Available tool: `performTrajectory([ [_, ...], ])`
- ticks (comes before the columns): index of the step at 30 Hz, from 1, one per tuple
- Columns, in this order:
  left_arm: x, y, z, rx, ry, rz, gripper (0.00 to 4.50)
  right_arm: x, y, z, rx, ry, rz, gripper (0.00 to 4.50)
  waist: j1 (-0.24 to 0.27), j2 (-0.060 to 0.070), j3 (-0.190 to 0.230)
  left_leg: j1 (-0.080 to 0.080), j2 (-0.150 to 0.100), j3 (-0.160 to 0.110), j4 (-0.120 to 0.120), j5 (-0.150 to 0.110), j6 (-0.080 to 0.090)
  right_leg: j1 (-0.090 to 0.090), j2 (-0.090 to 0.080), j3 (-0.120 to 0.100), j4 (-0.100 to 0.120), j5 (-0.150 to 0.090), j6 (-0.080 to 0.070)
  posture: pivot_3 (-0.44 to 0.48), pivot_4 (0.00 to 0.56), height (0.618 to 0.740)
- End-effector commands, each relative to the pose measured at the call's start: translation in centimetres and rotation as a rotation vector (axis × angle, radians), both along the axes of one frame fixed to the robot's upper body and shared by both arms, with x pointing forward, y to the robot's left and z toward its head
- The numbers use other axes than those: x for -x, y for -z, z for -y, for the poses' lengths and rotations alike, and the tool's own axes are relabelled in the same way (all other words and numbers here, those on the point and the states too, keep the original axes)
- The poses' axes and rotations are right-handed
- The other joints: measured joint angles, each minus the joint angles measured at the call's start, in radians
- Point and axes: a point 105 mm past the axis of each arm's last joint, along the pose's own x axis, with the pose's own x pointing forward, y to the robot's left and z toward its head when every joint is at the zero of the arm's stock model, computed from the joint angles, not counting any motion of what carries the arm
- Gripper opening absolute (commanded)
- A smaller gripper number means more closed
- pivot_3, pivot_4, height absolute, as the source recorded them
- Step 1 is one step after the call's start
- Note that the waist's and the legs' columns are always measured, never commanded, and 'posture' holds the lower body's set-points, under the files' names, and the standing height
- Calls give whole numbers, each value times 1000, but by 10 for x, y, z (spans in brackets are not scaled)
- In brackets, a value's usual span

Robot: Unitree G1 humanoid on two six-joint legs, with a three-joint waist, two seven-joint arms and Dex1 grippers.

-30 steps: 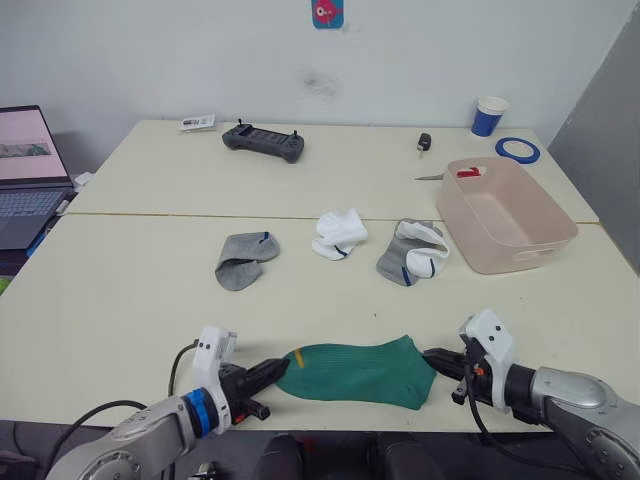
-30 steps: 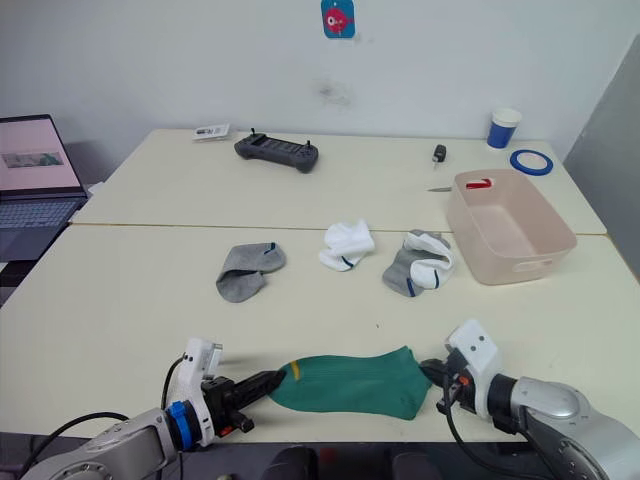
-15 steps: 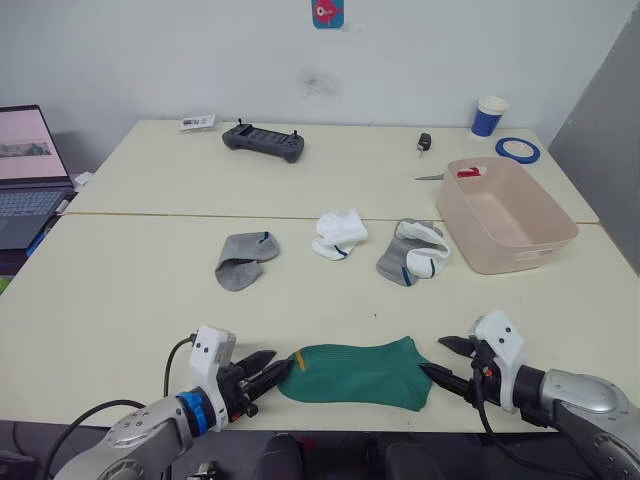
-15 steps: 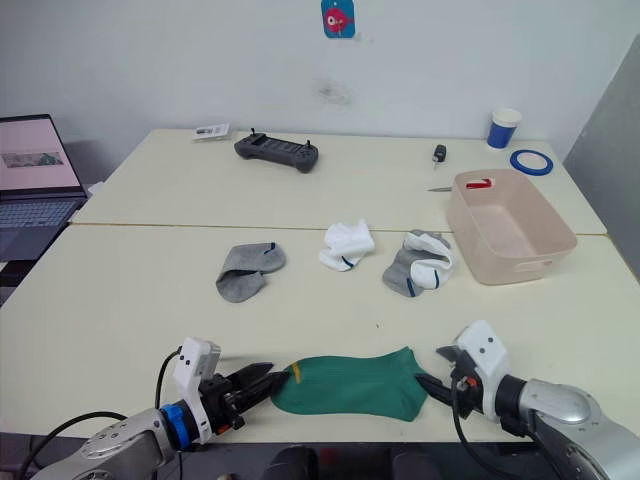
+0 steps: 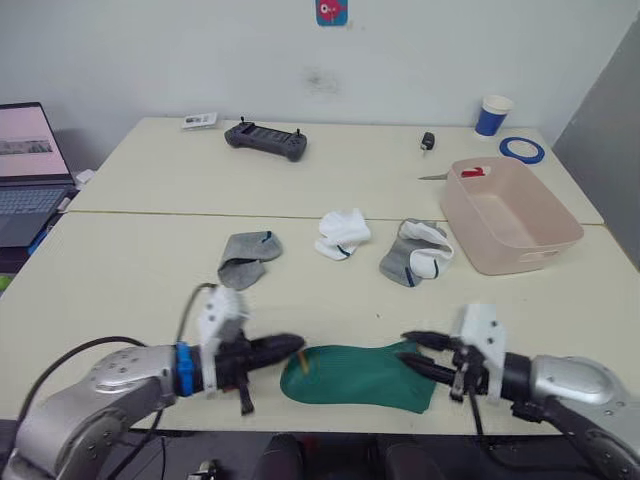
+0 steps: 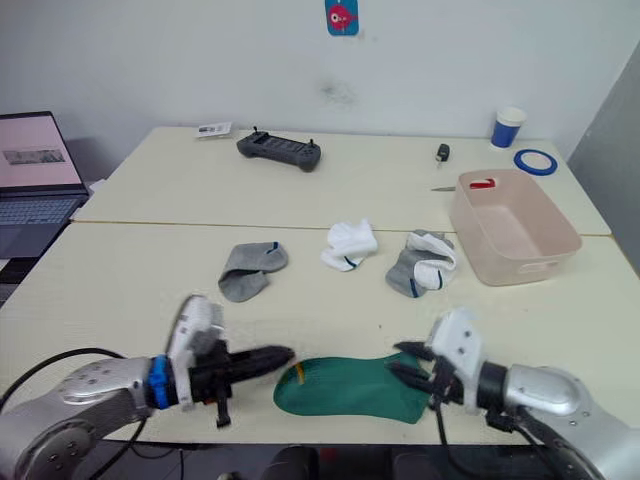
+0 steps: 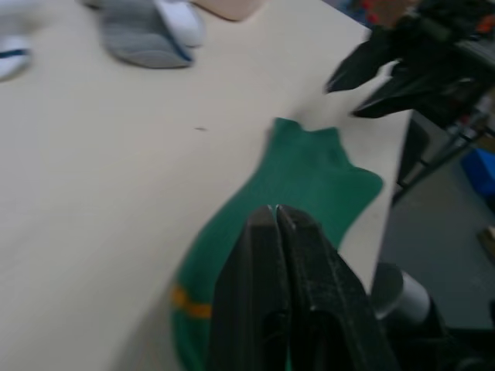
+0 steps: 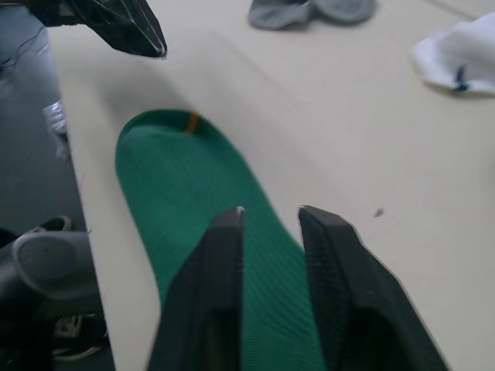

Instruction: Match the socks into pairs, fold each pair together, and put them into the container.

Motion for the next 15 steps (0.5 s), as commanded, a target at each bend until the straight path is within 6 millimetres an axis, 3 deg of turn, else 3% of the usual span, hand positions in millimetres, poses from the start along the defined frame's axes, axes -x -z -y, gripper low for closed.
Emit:
performTrajectory([
  [1,-4,11,9,-35,23,20,0,-2,8,-9,40,-27,39,13,-1,0,0,0,1,-1,0,0,0,0,2,0,0,0,0,0,150,740],
  [7,-17,55,5,-202,-6,2,0,-6,37,-20,104,-30,14,13,-1,0,0,1,4,-5,0,0,0,-1,5,0,5,-2,-5,0,150,740],
  [11,-21,79,-8,-308,-60,-42,0,-6,52,2,182,27,-24,13,0,0,-1,2,3,-4,0,0,0,0,4,-1,5,-3,-5,0,150,740],
  [15,-19,84,-7,-327,-65,-61,0,-5,56,30,236,84,-55,13,2,1,-4,4,2,-4,1,0,0,2,3,-1,5,-3,-6,0,150,740],
])
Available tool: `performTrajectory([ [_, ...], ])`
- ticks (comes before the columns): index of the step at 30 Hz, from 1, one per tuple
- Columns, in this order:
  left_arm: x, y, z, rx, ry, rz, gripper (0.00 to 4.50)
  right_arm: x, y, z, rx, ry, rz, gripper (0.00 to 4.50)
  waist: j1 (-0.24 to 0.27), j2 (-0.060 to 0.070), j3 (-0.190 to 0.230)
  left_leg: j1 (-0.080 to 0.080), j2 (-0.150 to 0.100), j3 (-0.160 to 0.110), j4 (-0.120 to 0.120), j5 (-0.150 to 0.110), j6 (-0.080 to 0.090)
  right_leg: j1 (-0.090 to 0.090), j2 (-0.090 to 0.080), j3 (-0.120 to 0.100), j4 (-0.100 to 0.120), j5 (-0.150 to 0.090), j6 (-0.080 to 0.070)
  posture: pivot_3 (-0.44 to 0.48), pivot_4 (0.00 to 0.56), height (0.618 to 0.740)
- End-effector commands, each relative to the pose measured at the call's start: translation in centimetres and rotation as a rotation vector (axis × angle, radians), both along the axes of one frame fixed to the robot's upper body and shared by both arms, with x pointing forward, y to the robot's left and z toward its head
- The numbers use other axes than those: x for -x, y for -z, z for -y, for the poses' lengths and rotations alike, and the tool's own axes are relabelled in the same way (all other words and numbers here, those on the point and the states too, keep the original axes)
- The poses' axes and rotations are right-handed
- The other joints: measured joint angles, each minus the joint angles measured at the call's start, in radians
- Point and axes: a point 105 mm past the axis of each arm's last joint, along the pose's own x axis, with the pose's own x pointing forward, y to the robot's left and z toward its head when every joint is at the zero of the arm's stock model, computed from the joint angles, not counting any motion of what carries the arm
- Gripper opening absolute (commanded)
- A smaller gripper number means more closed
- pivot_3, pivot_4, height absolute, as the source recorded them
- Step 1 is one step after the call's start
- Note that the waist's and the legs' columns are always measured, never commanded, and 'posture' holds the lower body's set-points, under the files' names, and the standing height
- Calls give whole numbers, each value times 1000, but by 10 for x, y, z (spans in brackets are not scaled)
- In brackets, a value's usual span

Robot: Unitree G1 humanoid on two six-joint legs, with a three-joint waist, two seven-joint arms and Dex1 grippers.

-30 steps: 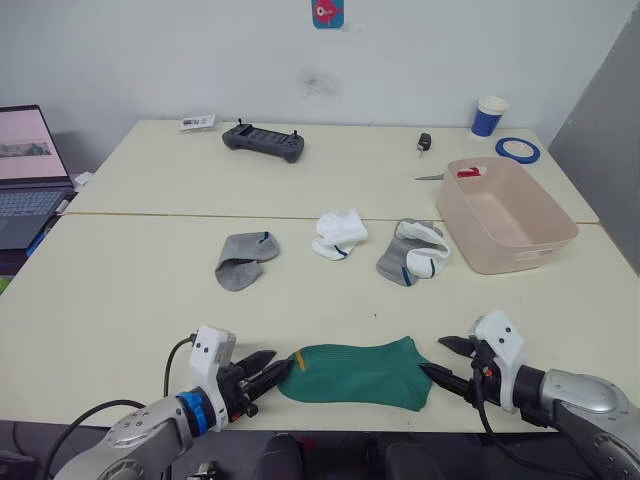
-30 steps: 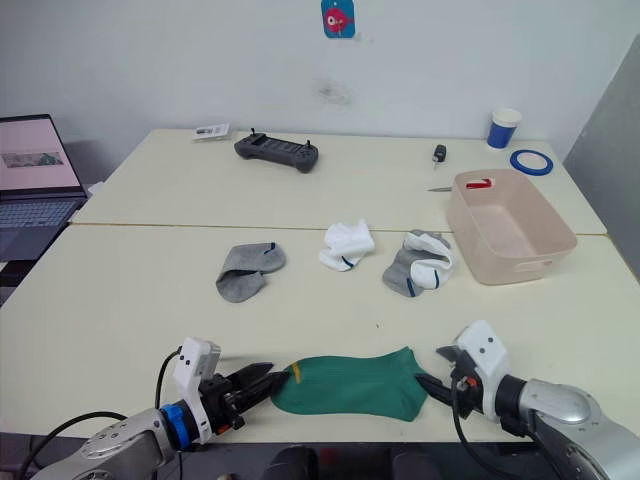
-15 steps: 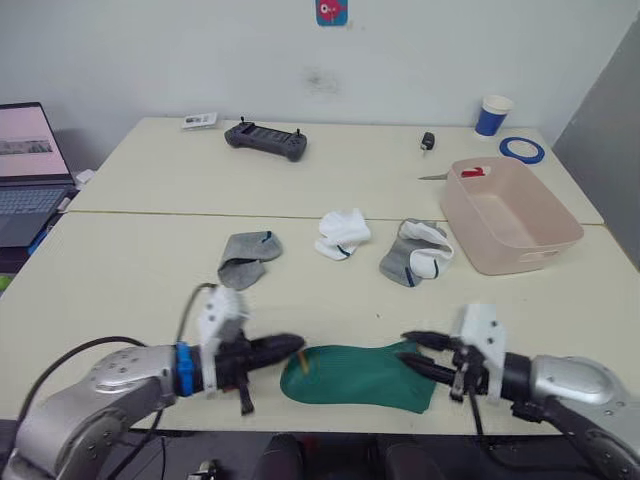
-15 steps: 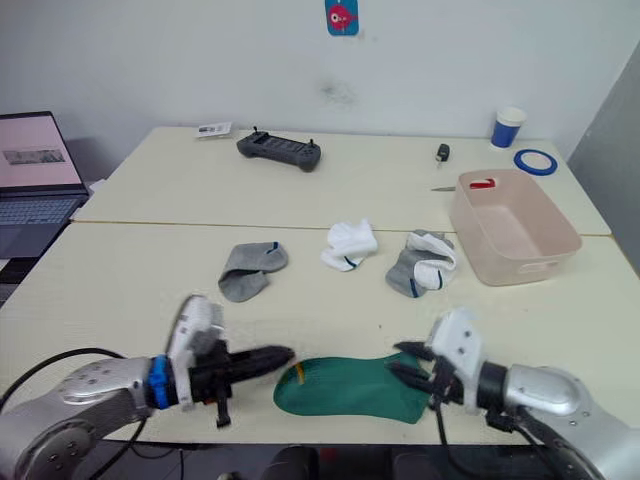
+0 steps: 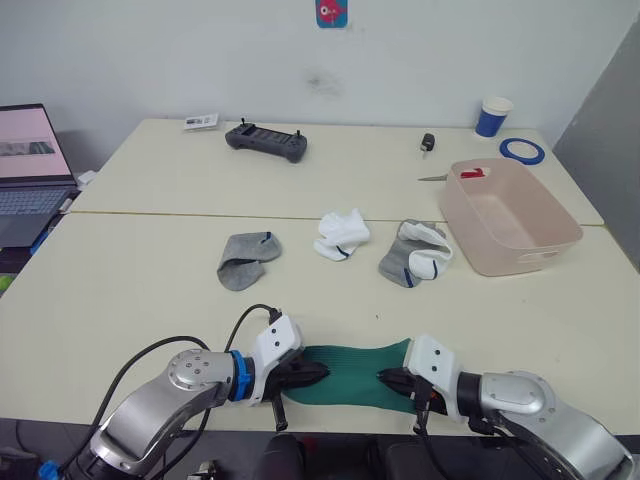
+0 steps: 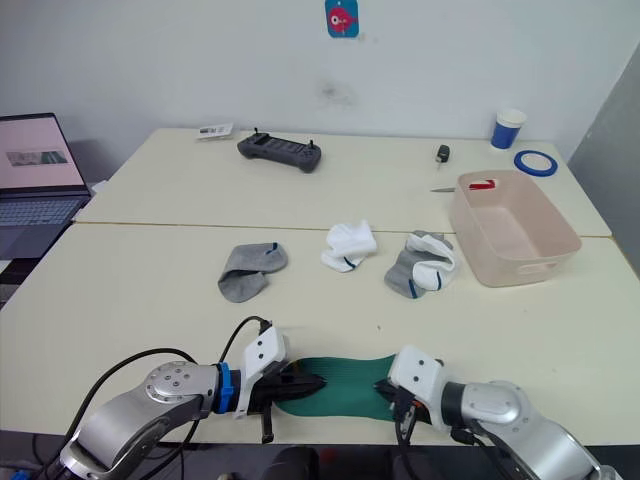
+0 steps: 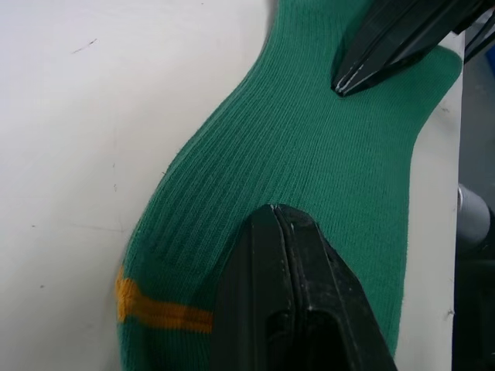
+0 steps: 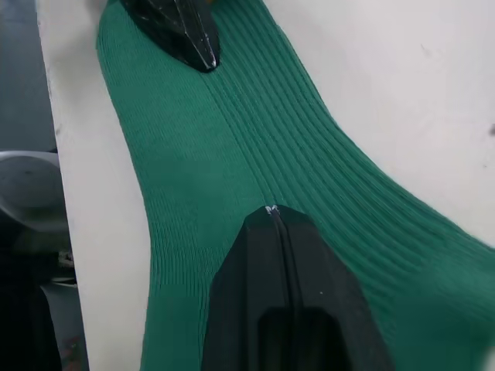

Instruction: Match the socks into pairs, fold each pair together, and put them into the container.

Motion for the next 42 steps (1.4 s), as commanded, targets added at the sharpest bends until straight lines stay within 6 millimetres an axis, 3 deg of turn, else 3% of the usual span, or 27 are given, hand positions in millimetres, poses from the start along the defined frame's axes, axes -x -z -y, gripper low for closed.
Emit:
performTrajectory([
  [1,1,26,-16,-110,-73,-63,0,0,6,31,84,67,-18,13,0,0,-2,1,0,0,0,0,0,1,0,0,0,0,-1,0,150,740],
  [5,1,16,-8,-46,-51,-16,0,2,-6,44,100,71,13,13,0,-2,-4,5,0,1,1,0,0,3,-1,1,0,-1,-2,0,150,740],
  [10,7,-30,1,108,27,51,0,5,-50,18,-56,-2,88,13,-3,-3,-2,2,0,2,1,0,0,1,-5,0,1,0,-2,0,150,740],
  [14,4,-52,3,131,58,89,0,-1,-63,4,-88,-29,127,13,-2,-3,-1,-1,1,-1,0,0,0,-1,0,-1,1,3,3,0,150,740],
  [17,0,-48,8,117,55,88,0,-13,-56,-5,-70,-7,140,13,-2,-3,-1,-1,0,0,0,0,0,-1,1,-1,1,2,3,0,150,740],
  [24,-2,-3,0,-41,15,65,0,-20,-26,-21,-17,6,110,13,-2,-3,-1,-2,1,0,0,0,0,-2,1,0,0,2,3,0,150,740],
  [29,-2,13,-9,-107,-6,37,0,-21,-5,14,109,81,63,13,-1,-3,-2,-1,0,0,0,0,0,-1,1,-1,0,2,2,0,150,740],
  [34,1,11,-8,-81,-4,17,0,-18,-2,48,160,140,59,13,-1,-3,-4,1,0,1,0,0,0,1,0,0,0,0,-1,0,150,740],
  [39,-4,-20,3,35,45,110,0,-3,-26,40,-33,142,81,13,-1,-4,-4,1,0,0,0,0,0,1,0,0,0,1,1,0,150,740],
  [42,2,-44,14,105,119,131,0,0,-32,46,-76,224,101,13,-1,-3,-4,-1,1,-1,0,0,0,-1,1,-1,1,2,3,0,150,740],
])
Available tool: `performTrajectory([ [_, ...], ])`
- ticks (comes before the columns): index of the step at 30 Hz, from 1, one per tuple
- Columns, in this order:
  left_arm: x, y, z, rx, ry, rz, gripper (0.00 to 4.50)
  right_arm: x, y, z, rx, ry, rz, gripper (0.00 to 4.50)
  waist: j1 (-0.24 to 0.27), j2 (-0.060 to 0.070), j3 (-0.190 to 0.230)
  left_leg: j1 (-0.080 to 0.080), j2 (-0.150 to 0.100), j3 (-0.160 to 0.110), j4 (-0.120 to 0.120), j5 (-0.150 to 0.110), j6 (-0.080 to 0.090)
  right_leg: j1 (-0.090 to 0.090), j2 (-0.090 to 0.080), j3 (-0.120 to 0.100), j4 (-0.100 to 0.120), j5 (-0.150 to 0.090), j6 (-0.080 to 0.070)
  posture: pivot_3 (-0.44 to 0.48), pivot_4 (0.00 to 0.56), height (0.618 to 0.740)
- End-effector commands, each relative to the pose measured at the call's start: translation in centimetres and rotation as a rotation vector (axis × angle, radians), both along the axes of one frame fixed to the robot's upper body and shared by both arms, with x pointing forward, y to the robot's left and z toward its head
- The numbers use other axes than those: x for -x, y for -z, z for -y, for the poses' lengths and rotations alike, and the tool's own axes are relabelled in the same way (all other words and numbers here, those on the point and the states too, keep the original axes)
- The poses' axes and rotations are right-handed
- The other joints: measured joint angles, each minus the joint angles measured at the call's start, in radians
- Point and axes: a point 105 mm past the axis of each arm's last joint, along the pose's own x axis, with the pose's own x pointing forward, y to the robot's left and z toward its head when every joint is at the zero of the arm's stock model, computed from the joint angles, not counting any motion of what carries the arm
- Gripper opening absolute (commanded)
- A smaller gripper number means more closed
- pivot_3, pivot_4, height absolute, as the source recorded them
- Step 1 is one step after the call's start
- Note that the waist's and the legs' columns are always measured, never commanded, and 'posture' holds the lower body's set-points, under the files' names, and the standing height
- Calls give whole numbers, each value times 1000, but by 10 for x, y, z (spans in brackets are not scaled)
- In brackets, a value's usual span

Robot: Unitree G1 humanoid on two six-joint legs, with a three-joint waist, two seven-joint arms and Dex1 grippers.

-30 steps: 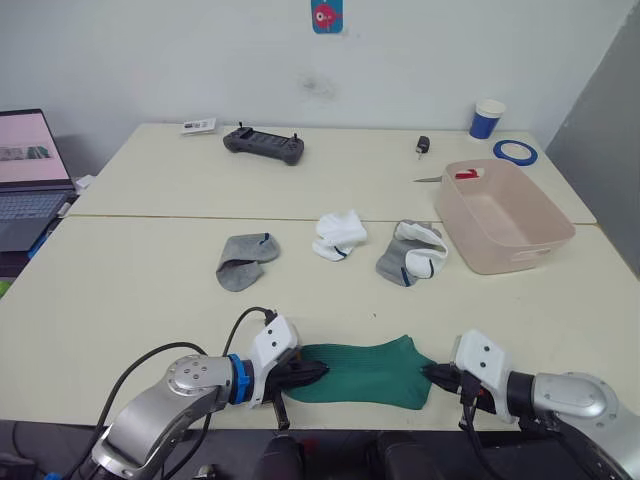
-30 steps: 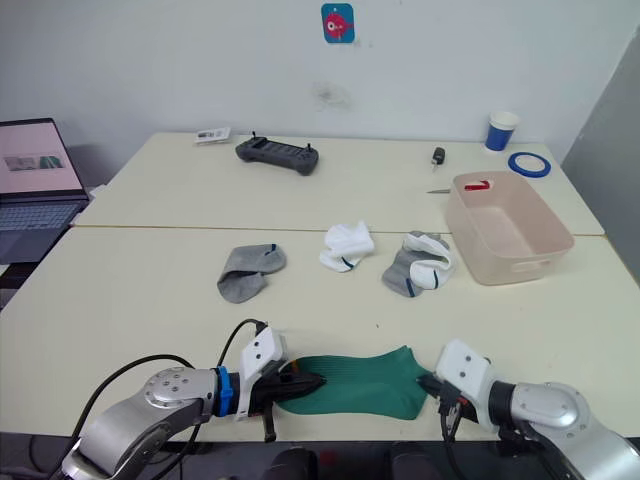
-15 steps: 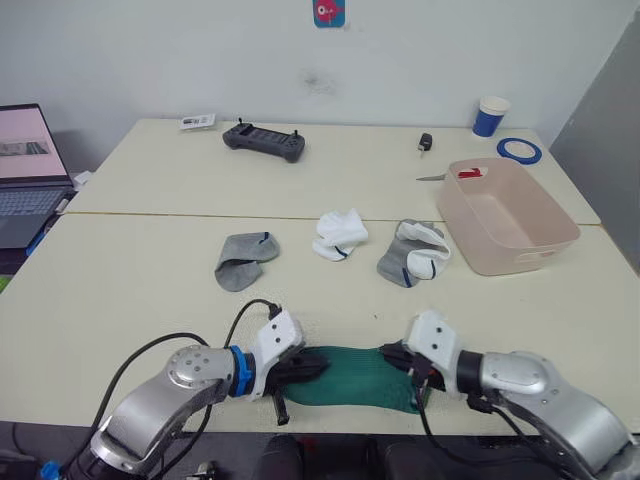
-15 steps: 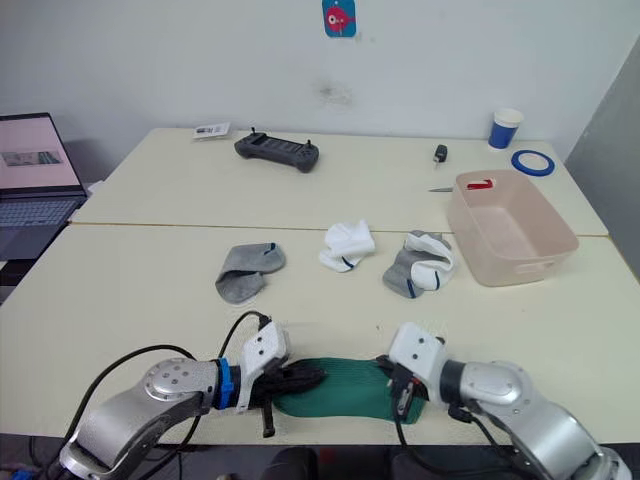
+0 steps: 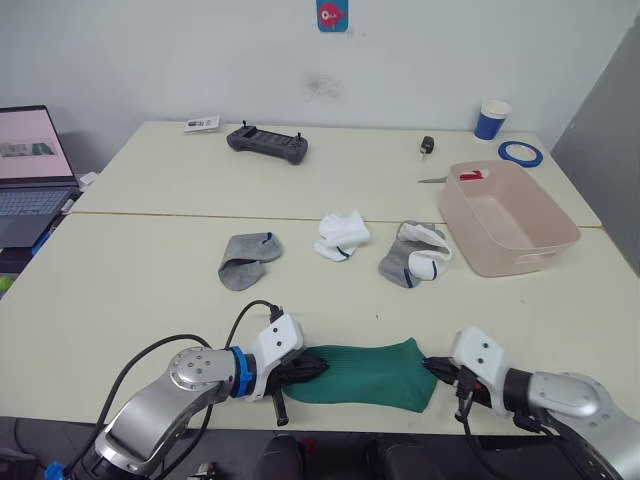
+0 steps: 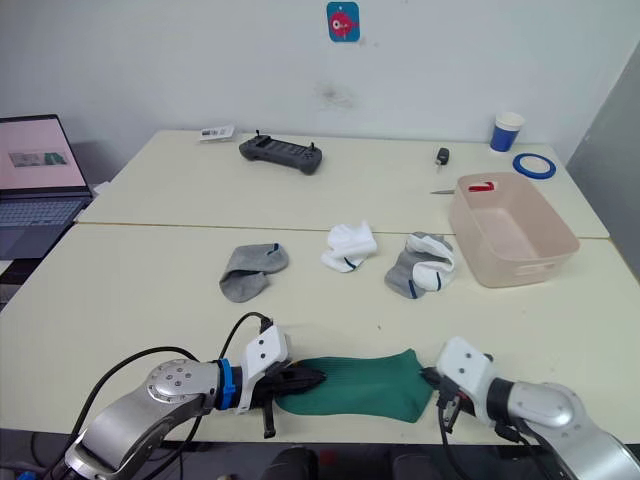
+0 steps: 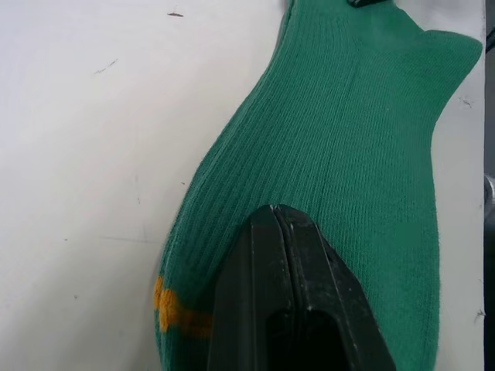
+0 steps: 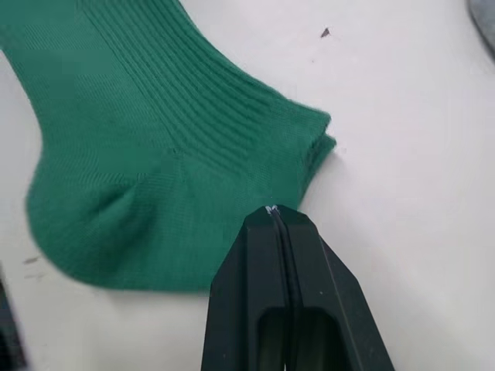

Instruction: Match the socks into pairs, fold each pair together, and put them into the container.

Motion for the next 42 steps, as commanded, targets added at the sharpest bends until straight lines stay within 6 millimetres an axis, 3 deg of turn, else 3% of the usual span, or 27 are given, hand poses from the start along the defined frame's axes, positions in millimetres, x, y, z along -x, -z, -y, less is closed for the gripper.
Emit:
performTrajectory([
  [1,5,-31,14,79,86,65,0,0,-18,2,-40,41,79,13,0,0,0,0,0,0,0,0,0,0,0,0,0,0,0,0,150,740],
  [4,0,-25,20,53,84,67,0,-3,-21,8,-66,123,107,13,0,0,0,1,0,1,0,0,0,0,0,0,0,0,0,0,150,740],
  [5,-2,-14,19,17,71,50,0,-4,-21,9,-75,147,108,13,-1,0,0,1,-1,1,1,0,0,1,0,0,0,0,1,0,150,740],
  [8,-2,19,9,-111,60,6,0,-4,-20,8,-138,205,98,558,-4,1,0,1,-1,2,1,0,0,1,0,0,0,0,1,0,150,740],
  [12,-2,34,5,-149,51,-14,0,2,-13,3,-190,233,56,1928,-1,2,-1,1,0,1,0,0,0,1,0,1,0,0,0,0,150,740],
  [17,-2,36,6,-149,60,-5,0,10,5,-5,-180,270,12,3611,-1,4,-3,2,0,0,0,0,0,1,0,2,0,-2,-4,0,150,740],
  [23,0,37,7,-160,83,9,0,11,25,-7,-134,329,-22,3611,-1,3,-7,3,-1,2,0,0,0,1,-1,3,0,-3,-6,0,150,740],
  [24,-1,36,8,-157,82,12,0,13,26,-9,-135,314,-31,3435,-1,3,-8,3,-1,2,1,0,0,2,-1,3,0,-3,-6,0,150,740],
  [27,-5,31,7,-140,62,26,0,20,26,-17,-128,253,-45,2694,-1,2,-9,3,-1,1,1,0,0,2,-1,3,0,-3,-6,0,150,740],
  [34,-11,14,2,-124,31,46,0,15,15,-21,-80,158,36,187,-1,2,-9,3,0,1,0,0,0,2,-1,2,0,-3,-6,0,150,740],
  [35,-13,10,2,-115,22,49,0,12,10,-22,-90,151,51,37,-1,2,-9,3,0,1,0,0,0,2,-1,2,0,-3,-6,0,150,740],
  [42,-29,-16,10,-75,11,121,0,-13,-16,-16,-135,150,126,37,-1,1,-6,2,-1,1,1,0,0,1,0,1,0,-2,-4,0,150,740],
])
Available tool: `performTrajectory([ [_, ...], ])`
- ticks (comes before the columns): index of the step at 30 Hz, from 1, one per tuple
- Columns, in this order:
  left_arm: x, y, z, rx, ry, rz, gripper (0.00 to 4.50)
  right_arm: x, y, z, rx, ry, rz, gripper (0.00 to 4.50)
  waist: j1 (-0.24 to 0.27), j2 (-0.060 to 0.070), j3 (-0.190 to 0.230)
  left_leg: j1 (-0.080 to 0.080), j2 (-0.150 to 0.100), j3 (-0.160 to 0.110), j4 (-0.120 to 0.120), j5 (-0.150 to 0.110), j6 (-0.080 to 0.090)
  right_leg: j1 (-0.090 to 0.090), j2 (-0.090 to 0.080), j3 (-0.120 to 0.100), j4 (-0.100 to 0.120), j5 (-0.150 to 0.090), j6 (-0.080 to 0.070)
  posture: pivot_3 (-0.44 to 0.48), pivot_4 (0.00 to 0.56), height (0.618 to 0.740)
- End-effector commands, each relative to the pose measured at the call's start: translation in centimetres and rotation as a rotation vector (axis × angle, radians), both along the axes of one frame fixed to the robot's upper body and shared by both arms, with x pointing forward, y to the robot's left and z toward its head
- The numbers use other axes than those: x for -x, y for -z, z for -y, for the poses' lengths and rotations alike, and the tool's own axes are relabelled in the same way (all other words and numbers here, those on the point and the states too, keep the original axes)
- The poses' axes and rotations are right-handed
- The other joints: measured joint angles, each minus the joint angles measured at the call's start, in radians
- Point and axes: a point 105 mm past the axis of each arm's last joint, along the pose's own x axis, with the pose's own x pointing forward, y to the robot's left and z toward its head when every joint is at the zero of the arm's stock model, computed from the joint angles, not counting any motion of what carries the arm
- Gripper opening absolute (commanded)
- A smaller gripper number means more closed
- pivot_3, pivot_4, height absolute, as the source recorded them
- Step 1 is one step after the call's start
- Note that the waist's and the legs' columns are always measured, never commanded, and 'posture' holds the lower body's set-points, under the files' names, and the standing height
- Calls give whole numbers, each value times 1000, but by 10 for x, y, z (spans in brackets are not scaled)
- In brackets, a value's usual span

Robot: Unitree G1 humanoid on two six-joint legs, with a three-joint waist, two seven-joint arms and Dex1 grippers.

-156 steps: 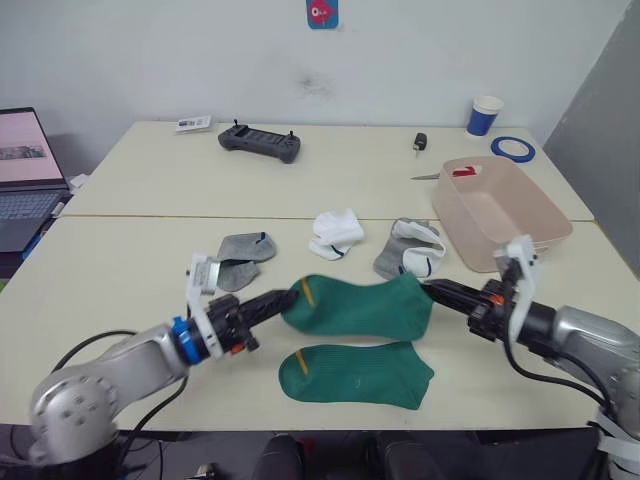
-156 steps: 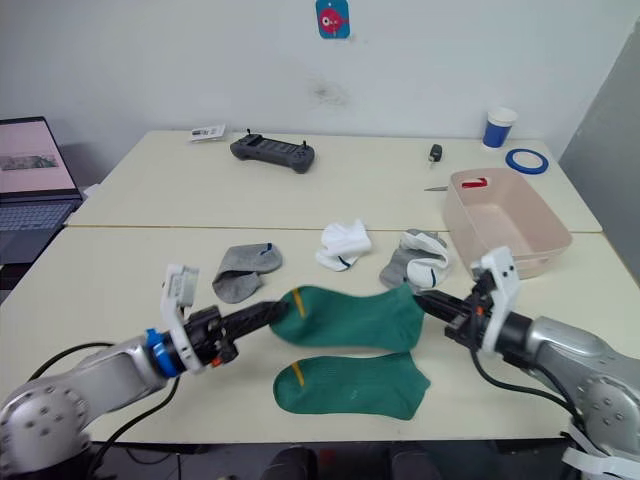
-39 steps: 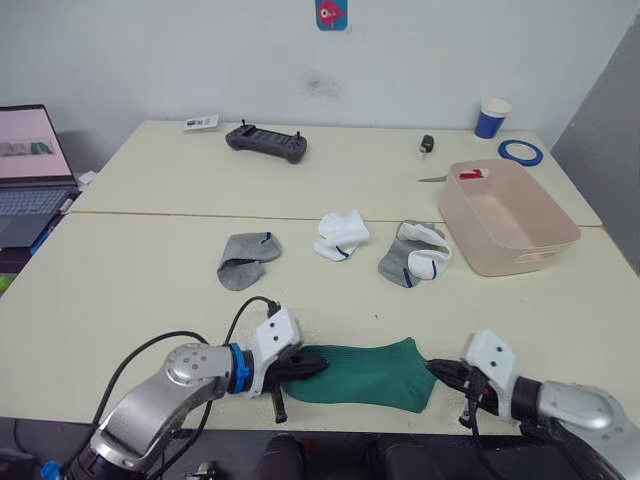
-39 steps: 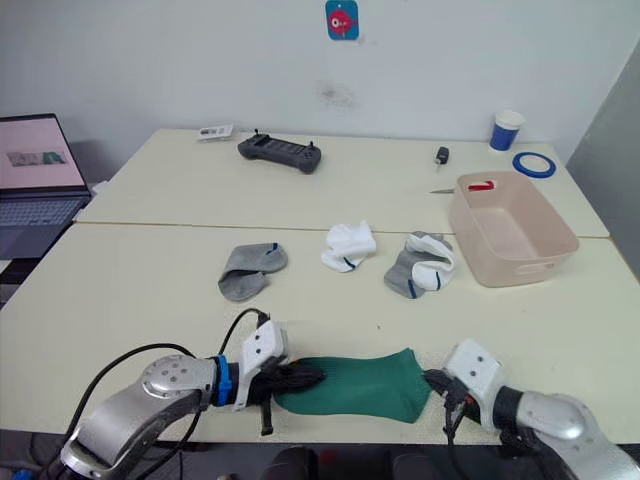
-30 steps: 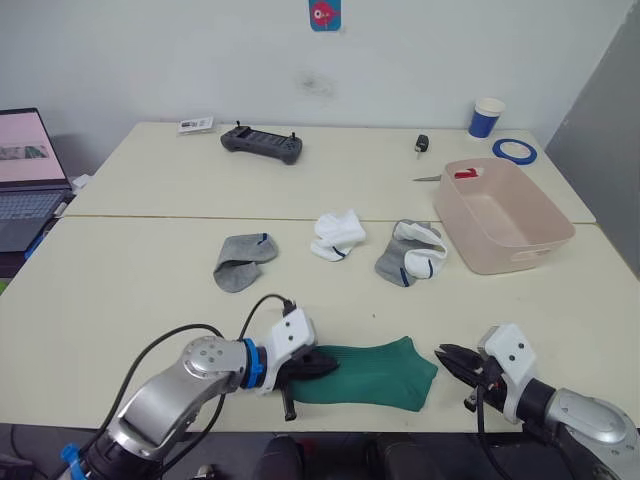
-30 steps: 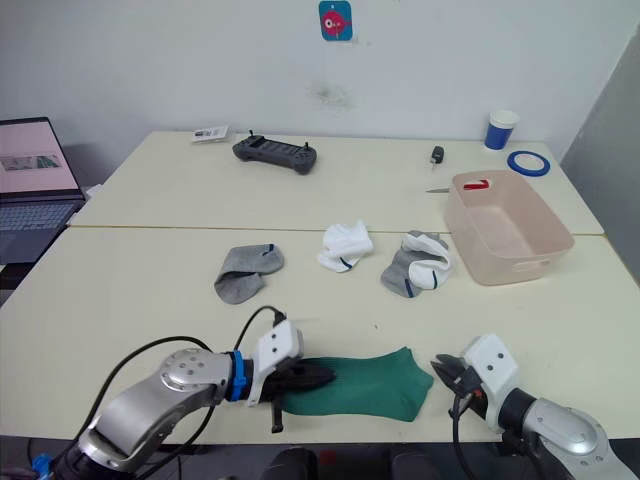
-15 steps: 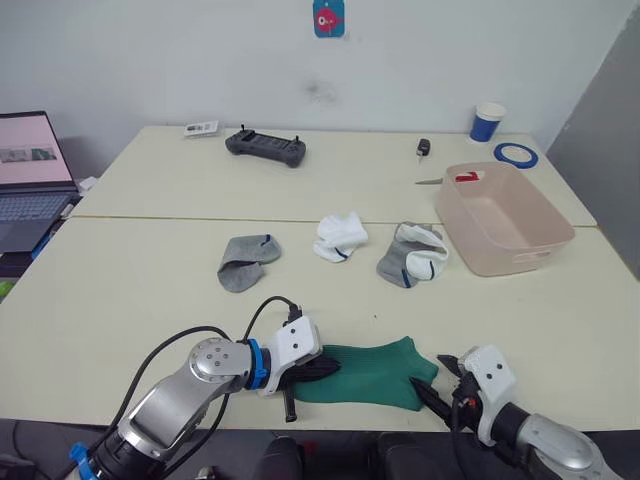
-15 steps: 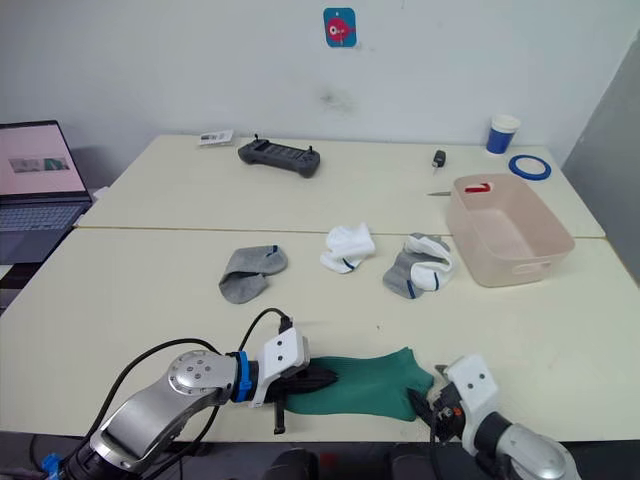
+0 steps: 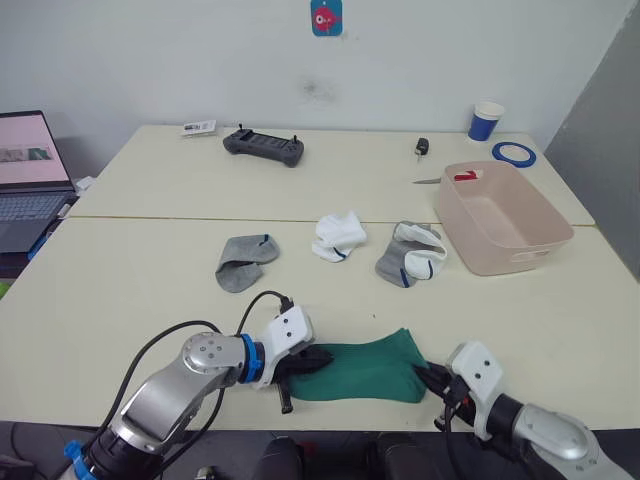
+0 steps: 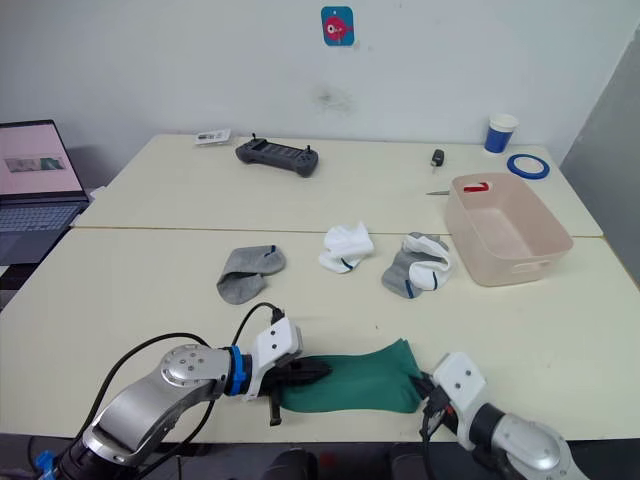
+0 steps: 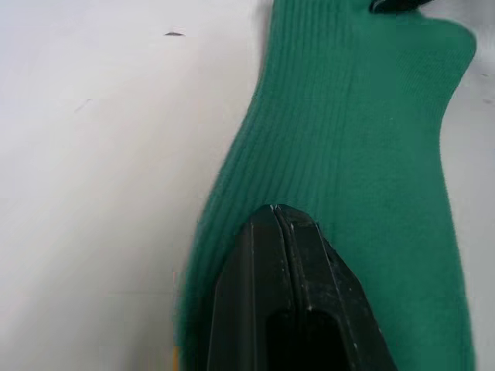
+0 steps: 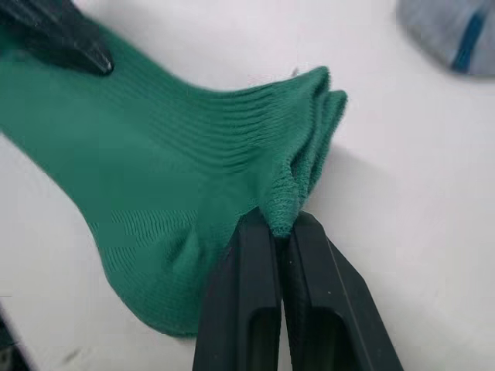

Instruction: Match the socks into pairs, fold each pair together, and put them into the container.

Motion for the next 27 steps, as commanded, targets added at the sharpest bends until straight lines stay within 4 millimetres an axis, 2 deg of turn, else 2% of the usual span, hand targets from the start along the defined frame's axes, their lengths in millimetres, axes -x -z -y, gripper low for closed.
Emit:
performTrajectory([
  [1,-10,-21,11,40,16,75,0,-13,-19,6,-24,7,47,37,0,0,0,-1,0,0,0,0,0,0,0,0,0,0,1,0,150,740],
  [5,-15,-24,30,73,53,83,0,-24,-22,20,-1,16,34,37,4,-1,1,-2,-1,0,0,0,0,0,0,-1,-1,3,5,0,150,740],
  [11,-16,-9,51,44,121,63,0,-26,-33,26,1,-21,14,37,1,-1,1,-2,-1,0,0,0,0,-1,2,-1,-1,3,5,0,150,740],
  [15,-21,10,57,12,115,44,0,-21,-42,14,-5,-105,7,37,-1,-1,1,-1,0,0,0,0,1,-1,2,-1,1,3,5,0,150,740],
  [18,-23,23,53,-31,117,50,0,-14,-51,-1,-22,-178,-12,37,-1,-1,1,-1,-1,0,1,0,1,0,2,-1,1,3,5,0,150,740],
  [22,-25,24,53,-27,122,58,0,-6,-59,-18,-61,-255,-63,37,0,-1,1,0,-1,0,1,0,1,1,2,-1,1,3,6,0,150,740],
  [25,-25,17,53,0,116,71,0,-9,-59,-35,-108,-292,-124,37,-1,-1,1,0,-1,0,1,0,1,2,2,0,1,4,6,0,150,740],
  [27,-26,11,53,19,110,77,0,-12,-56,-39,-106,-293,-145,37,-1,-1,1,0,-1,0,1,0,1,2,2,0,1,4,6,0,150,740],
])
